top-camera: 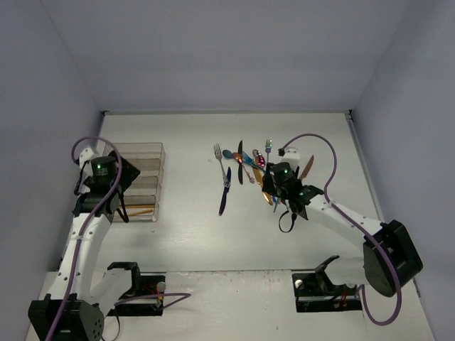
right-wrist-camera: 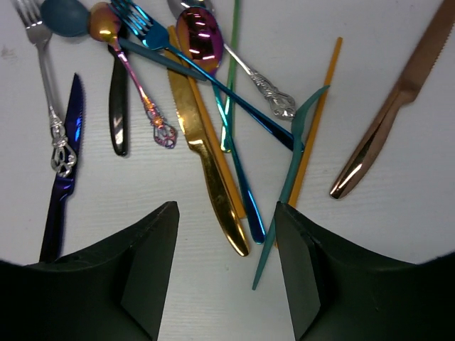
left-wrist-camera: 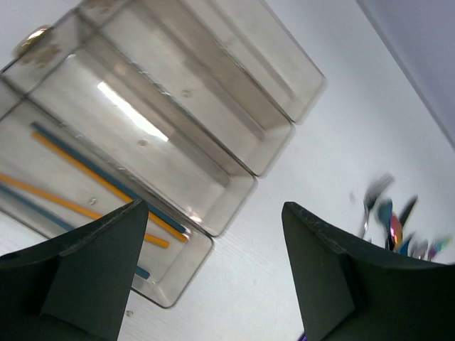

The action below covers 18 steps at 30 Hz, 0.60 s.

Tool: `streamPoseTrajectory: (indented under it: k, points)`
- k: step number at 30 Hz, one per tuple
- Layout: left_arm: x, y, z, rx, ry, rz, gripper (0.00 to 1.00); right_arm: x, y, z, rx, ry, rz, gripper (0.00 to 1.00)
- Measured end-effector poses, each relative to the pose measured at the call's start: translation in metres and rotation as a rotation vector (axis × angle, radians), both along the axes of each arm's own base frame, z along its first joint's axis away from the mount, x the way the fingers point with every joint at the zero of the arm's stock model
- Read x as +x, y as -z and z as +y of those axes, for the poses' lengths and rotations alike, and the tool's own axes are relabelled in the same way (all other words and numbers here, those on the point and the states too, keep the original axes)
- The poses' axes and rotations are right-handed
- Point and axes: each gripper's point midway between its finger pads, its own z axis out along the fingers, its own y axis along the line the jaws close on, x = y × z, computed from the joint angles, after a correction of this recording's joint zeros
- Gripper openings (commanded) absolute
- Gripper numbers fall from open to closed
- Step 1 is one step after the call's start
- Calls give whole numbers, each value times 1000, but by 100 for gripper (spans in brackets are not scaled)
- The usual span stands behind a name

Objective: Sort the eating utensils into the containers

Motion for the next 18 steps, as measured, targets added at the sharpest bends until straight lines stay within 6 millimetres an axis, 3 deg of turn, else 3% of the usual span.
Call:
streamPoseTrajectory:
  k: [4,7,14,18]
  points:
    - [13,-31,-49,85,247,-39,73,6,11,-14,0,72,41,40]
    - [18,-37,-85,135,405,-37,73,7,23,-24,1,119,79,35]
    - [17,-14,-147,195,669,41,73,8,46,-38,17,195,147,27]
    - [14,-5,-162,208,736,63,73,5,59,-39,21,208,188,25]
